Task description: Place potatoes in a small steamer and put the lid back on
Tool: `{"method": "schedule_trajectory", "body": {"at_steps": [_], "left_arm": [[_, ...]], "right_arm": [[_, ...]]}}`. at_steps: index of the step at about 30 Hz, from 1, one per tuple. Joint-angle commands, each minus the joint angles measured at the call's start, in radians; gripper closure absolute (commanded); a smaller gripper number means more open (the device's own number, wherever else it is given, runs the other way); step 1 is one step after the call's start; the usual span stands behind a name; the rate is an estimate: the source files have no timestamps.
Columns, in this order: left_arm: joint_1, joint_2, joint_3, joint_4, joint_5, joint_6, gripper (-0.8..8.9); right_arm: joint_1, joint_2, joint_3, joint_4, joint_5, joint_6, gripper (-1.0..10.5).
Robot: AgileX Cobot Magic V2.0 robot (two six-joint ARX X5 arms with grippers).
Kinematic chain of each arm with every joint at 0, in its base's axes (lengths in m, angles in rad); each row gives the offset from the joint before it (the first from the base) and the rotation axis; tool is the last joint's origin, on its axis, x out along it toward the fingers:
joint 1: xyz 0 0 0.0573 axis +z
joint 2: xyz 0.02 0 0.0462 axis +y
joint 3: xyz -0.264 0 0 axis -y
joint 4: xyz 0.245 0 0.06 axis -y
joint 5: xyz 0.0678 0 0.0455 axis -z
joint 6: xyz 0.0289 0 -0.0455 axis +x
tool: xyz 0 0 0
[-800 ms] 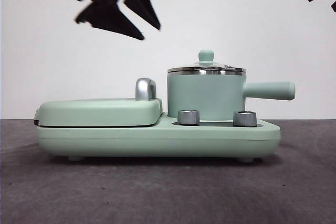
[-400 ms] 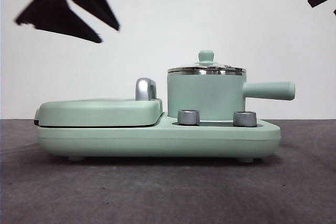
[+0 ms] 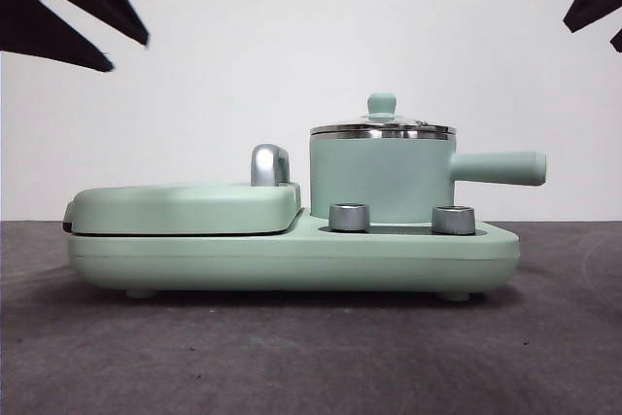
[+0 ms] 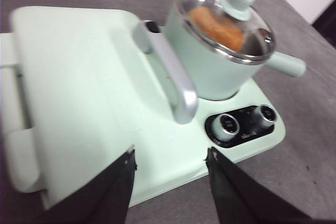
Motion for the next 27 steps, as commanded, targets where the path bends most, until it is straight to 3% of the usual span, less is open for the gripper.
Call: {"method": "schedule_trajectory", "body": {"at_steps": [1, 5, 6, 7, 8, 11, 24, 27], "left_arm": [[0.000, -0.011, 0.003, -0.008, -0.023, -0.005, 5.96], [0.000, -0.017, 0.003, -0.030, -0.023, 0.020, 5.98], [0.000, -0.017, 0.003, -0.030, -0.023, 0.020, 6.28], [0.000, -0.017, 0.003, -0.029, -0.021, 0.020, 7.94], [0.000, -0.017, 0.003, -0.023, -0.021, 0.014, 7.85], [0.000, -0.020, 0.005, -0.025, -0.021, 0.016, 8.08], [-0.004, -0.027, 0.004, -0.023, -0.023, 0.016, 8.08], [0.007, -0.079, -0.021, -0.015, -0.041, 0.127, 8.08]], "right_arm": [[0.005, 0.006, 0.003, 0.006, -0.003, 0.007, 6.5], [0.005, 0.002, 0.003, 0.000, -0.003, 0.006, 6.5], [0.005, -0.003, 0.003, 0.000, 0.002, 0.006, 6.9], [0.005, -0.003, 0.003, 0.003, 0.012, 0.006, 8.9], [0.005, -0.003, 0.003, 0.006, 0.012, 0.000, 9.3], [0.005, -0.002, 0.004, 0.000, -0.031, 0.010, 9.2], [0.005, -0.003, 0.004, 0.007, -0.027, 0.010, 9.2], [0.005, -0.003, 0.004, 0.007, -0.027, 0.010, 9.2]]}}
